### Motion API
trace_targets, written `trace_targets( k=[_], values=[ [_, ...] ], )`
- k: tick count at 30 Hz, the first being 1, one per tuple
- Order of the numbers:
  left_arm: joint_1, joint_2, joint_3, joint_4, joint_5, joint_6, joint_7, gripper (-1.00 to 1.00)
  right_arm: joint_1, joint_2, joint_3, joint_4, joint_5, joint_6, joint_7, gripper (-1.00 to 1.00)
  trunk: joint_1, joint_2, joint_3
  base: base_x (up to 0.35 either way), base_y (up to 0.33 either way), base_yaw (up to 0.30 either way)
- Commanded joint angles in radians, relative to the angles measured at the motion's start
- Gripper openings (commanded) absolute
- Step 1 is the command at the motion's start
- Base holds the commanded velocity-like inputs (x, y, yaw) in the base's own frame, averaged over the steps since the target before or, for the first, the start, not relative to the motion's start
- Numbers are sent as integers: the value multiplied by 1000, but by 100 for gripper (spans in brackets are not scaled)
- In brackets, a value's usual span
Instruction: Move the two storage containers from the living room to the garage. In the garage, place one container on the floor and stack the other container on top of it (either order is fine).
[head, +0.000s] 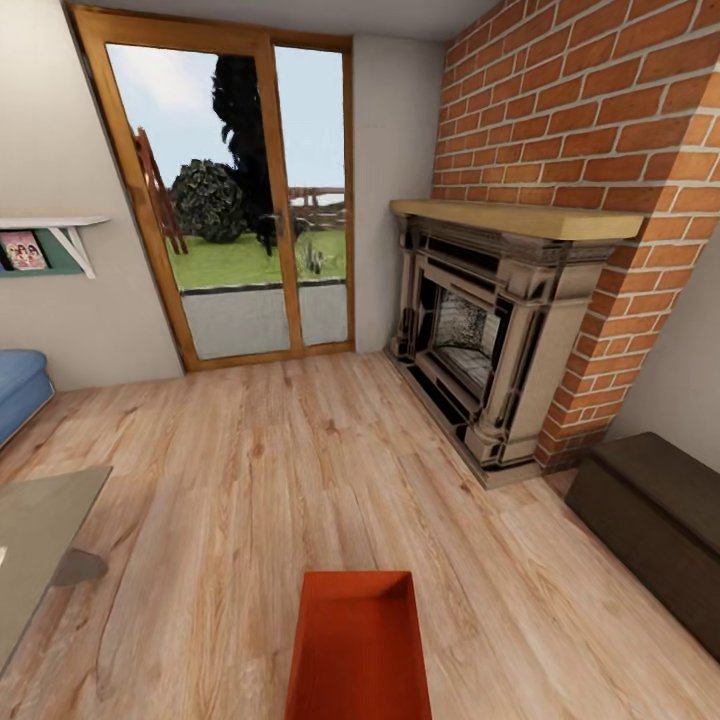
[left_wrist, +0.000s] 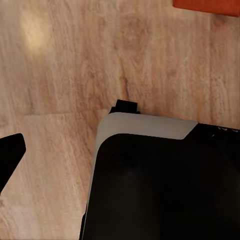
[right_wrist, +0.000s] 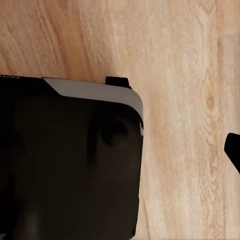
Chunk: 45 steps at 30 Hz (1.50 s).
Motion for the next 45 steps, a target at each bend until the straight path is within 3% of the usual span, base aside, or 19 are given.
trace_targets(
  k=[1,8,45],
  values=[
    [-1,0,4,1,8,-4,0,100,-1,1,8,3,-9,-5,0,100,0,-1,-1,230,0,0],
    [-1,0,4,1,45,-5,-1,100,-1,1,8,3,-9,-5,0,100,0,-1,-1,57,0,0],
    [-1,0,4,1,48,-1,3,100,-1,-10,10,2,-3,-6,0,100,0,-1,-1,1,0,0]
  ],
)
